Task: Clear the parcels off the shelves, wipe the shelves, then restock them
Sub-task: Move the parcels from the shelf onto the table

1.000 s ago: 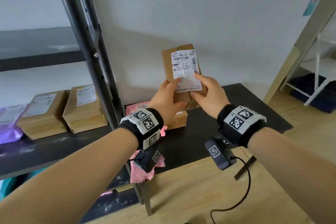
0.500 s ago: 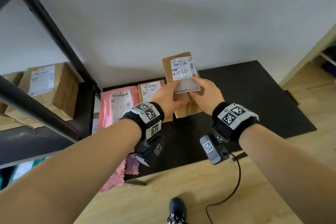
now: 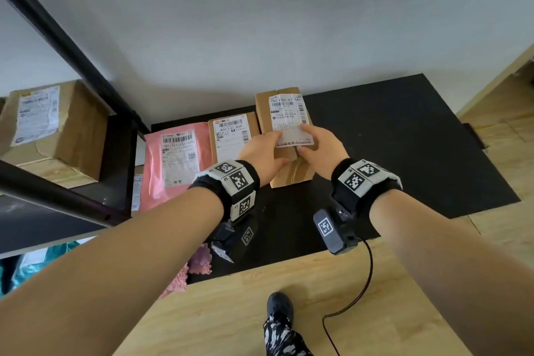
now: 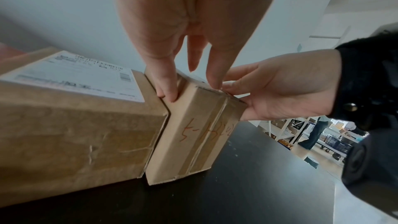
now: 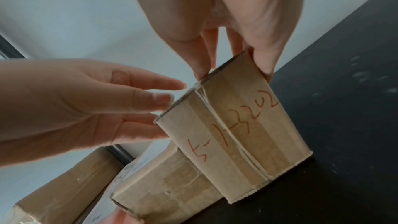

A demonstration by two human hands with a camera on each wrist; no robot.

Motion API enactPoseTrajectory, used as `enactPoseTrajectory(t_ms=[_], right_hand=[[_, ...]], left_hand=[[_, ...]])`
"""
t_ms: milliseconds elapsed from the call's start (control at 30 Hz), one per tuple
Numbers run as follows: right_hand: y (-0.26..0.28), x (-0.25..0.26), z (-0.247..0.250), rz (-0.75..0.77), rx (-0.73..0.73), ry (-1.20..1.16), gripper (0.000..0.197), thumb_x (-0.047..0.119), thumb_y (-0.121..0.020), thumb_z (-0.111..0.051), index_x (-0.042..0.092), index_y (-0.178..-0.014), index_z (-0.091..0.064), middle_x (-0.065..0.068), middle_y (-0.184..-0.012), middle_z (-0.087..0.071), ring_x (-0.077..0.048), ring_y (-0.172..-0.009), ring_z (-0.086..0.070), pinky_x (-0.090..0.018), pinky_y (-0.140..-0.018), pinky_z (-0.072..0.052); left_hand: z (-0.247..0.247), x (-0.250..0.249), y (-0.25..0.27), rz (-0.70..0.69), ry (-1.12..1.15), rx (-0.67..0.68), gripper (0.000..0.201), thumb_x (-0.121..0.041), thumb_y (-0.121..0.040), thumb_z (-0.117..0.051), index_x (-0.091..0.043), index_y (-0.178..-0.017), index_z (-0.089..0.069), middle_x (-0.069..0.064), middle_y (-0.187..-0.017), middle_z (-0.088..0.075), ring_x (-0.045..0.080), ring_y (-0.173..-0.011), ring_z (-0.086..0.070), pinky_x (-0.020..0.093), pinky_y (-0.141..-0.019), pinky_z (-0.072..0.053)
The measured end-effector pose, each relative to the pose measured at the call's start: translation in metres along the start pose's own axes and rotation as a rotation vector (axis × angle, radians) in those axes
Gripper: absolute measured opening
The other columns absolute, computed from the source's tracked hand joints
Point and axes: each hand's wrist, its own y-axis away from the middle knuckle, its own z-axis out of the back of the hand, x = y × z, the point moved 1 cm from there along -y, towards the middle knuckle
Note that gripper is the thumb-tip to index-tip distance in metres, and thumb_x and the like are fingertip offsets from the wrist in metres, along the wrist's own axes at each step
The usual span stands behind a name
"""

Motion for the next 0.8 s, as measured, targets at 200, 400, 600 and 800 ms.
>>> enactPoseTrajectory(t_ms=[200, 400, 600, 800], right_hand=[[-0.005, -0.004, -0.003, 0.016, -0.007, 0.009, 0.054, 0.013, -0.094, -0.053, 0.014, -0.144, -0.034, -0.006, -0.141, -0.041, -0.017, -0.126, -0.044, -0.015, -0.089, -0.033], [-0.006, -0.001, -0.008, 0.031, -0.024, 0.066, 0.05, 0.012, -0.094, -0.052, 0.013, -0.142, -0.038, -0.005, -0.143, -0.037, -0.019, -0.126, -0.044, -0.016, -0.092, -0.034], [0.009, 0.021, -0.013, 0.069, -0.117, 0.095, 0.042, 0.012, -0.095, -0.049, 0.014, -0.136, -0.047, -0.003, -0.147, -0.033, -0.019, -0.134, -0.036, -0.029, -0.104, -0.038], [0.046, 0.064, -0.032, 0.168, -0.135, 0.137, 0.035, 0.015, -0.095, -0.045, 0.014, -0.129, -0.053, -0.005, -0.138, -0.044, -0.02, -0.129, -0.04, -0.028, -0.103, -0.033]], left_hand=[[0.0, -0.001, 0.001, -0.008, -0.032, -0.011, 0.052, -0.024, -0.092, -0.056, -0.011, -0.139, -0.038, 0.009, -0.138, -0.045, 0.022, -0.124, -0.046, 0.031, -0.101, -0.039], [0.008, 0.003, 0.006, -0.006, -0.032, -0.011, 0.046, -0.024, -0.093, -0.055, -0.009, -0.135, -0.043, 0.008, -0.133, -0.05, 0.022, -0.118, -0.05, 0.027, -0.093, -0.04], [0.022, 0.011, 0.025, -0.061, -0.028, -0.058, 0.049, -0.019, -0.094, -0.052, -0.013, -0.141, -0.039, 0.006, -0.141, -0.046, 0.02, -0.127, -0.045, 0.027, -0.099, -0.038], [0.036, 0.038, 0.065, -0.081, 0.044, -0.109, 0.047, -0.018, -0.093, -0.052, -0.018, -0.139, -0.042, 0.0, -0.143, -0.044, 0.016, -0.13, -0.043, 0.031, -0.107, -0.036]])
